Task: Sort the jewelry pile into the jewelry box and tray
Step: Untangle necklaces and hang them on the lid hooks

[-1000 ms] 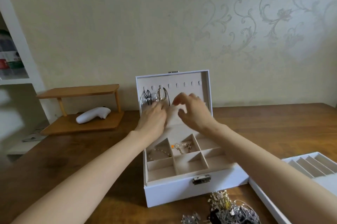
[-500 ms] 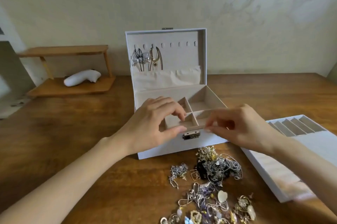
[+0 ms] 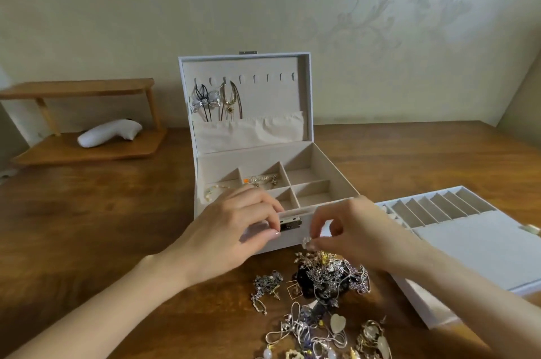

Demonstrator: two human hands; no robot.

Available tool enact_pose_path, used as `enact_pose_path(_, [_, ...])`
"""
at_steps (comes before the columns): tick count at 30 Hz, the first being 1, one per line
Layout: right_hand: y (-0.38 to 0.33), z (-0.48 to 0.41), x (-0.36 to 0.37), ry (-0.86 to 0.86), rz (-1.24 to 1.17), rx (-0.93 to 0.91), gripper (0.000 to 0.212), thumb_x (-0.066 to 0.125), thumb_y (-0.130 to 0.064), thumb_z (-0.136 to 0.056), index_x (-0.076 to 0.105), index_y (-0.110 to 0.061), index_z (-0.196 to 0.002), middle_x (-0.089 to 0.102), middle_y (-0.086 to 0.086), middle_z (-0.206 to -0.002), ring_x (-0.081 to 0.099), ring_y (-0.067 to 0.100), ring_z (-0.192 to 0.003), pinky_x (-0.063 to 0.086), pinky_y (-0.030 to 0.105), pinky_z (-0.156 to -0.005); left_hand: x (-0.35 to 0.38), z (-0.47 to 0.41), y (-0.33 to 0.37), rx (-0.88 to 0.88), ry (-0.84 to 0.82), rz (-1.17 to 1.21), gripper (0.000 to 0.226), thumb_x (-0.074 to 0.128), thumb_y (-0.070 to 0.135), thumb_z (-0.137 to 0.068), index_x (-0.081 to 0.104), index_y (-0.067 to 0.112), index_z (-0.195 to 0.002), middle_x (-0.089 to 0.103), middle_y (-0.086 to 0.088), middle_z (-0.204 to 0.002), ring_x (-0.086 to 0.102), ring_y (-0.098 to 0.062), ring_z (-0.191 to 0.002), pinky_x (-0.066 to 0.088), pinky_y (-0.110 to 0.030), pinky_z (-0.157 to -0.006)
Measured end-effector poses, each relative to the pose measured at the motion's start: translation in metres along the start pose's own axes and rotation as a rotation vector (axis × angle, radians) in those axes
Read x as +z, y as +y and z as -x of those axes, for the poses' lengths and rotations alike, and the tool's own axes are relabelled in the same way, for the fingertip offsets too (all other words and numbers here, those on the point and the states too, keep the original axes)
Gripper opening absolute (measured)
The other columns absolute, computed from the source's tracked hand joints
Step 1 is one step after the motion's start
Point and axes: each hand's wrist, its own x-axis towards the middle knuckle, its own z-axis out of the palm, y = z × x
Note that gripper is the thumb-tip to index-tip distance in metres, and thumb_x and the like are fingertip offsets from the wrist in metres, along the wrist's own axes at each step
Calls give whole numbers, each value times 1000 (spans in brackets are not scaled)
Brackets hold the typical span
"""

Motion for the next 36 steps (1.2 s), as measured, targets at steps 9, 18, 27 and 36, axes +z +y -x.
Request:
enact_pose_path(9, [-6,5,-2,-181,-327,-3,12,74,-30,-80,68,-20,-78,54,-8,-40,44,8,-36,37,15,-46,6,-5,17,22,72,-155,17,52,36,-84,64,24,-81,58,11,-108,47,-7,-108,35,-29,-95])
enact_pose_path(18, [-3,2,15,-1,115,-33,16,64,-34,-88,69,-37,-103,46,-21,-59,44,-1,-62,30,13,-59,7,0,10,-11,-6,-102,15,55,34,-85,67,25,-85,57,11,-114,44,-5,-112,35,-21,-96])
enact_pose_path(27, [-6,2,12,-193,103,-7,9,63,-25,-88,59,-32,-84,48,-13,-57,47,-16,-47,32,12,-48,6,0,13,-13,23,-71,19,53,35,-86,68,23,-86,59,10,-111,46,-4,-111,32,-15,-98])
enact_pose_path(36, [-3,-2,-28,69,-559,-138,11,77,-12,-77,68,-15,-73,55,-2,-56,43,10,-53,34,21,-51,2,-18,50,-262,21,316,34,74,37,-75,56,22,-100,66,15,-90,59,-1,-78,45,-12,-66])
